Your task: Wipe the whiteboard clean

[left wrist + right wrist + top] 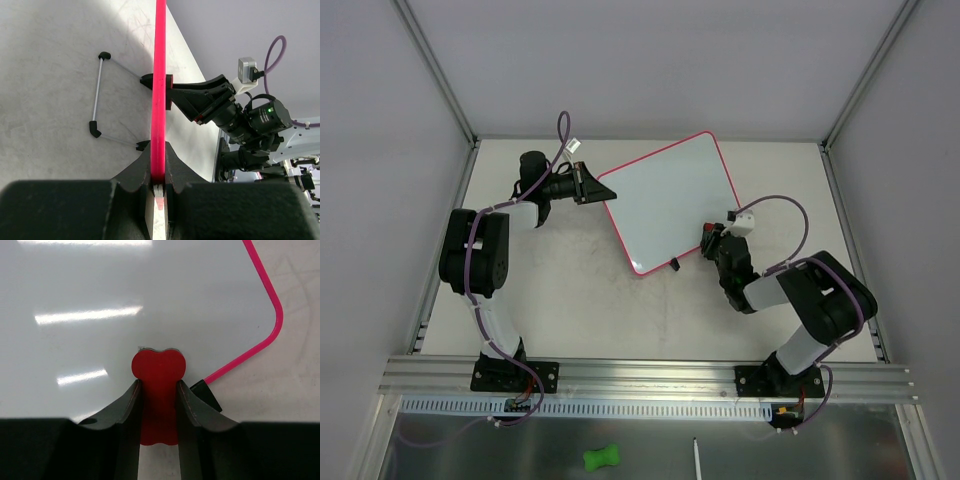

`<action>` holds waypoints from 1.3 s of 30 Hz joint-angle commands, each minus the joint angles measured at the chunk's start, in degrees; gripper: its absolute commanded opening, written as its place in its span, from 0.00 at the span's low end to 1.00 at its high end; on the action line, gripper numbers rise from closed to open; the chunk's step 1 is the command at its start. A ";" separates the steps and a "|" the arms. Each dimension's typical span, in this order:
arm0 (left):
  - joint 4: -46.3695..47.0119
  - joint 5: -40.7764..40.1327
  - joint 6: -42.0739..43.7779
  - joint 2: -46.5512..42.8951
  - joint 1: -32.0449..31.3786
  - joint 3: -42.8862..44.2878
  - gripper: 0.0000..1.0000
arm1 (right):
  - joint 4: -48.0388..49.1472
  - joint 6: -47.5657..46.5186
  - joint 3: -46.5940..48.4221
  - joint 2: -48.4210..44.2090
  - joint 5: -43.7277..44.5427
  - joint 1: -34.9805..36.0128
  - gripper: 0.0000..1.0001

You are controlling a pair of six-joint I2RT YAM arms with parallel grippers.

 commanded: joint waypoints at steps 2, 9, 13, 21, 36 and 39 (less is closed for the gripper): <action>-3.38 2.30 2.18 -1.13 -0.84 0.36 0.00 | -5.62 -9.58 2.10 -1.78 4.20 3.75 0.00; -3.38 2.30 2.18 -1.21 -0.84 0.36 0.00 | -9.30 -20.39 5.70 -4.94 3.50 10.07 0.00; -3.47 2.13 2.18 -1.22 -0.84 0.36 0.00 | -8.61 -22.60 5.36 -6.43 0.44 11.92 0.00; -3.47 2.21 2.18 -1.30 -0.93 0.36 0.00 | -10.44 -24.36 6.49 -7.84 -14.06 15.00 0.00; -3.91 2.30 2.35 -1.48 -0.84 0.45 0.00 | -19.76 -31.30 14.40 -0.37 -9.70 26.59 0.00; -4.09 2.21 2.35 -1.48 -0.84 0.45 0.00 | -22.40 -31.48 16.60 1.12 -4.95 27.66 0.00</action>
